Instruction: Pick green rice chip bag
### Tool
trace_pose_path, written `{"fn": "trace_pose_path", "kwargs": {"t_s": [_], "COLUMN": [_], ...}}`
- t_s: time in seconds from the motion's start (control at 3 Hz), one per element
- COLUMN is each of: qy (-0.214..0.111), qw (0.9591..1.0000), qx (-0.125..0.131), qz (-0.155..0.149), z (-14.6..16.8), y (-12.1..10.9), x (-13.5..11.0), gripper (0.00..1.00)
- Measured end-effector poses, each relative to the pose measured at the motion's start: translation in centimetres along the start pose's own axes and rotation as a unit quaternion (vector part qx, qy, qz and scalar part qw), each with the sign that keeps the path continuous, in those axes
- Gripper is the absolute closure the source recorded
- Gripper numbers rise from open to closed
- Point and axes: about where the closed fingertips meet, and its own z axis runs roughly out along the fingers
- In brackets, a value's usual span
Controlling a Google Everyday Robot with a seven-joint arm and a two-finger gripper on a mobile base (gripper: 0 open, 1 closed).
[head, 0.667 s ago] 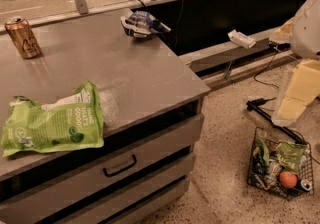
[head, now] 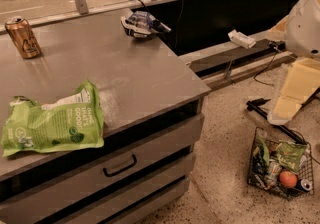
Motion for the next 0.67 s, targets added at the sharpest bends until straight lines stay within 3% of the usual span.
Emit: {"fn": "trace_pose_path", "kwargs": {"t_s": [0.33,0.67], "qy": [0.001,0.007], "qw": [0.9984,0.9891], "qx": [-0.007,-0.013], "qz": [-0.056,-0.146], "z": [0.5,2.4], "y": [1.0,3.9], "x": [-5.5,-14.2], "gripper": [0.00,0.00]}}
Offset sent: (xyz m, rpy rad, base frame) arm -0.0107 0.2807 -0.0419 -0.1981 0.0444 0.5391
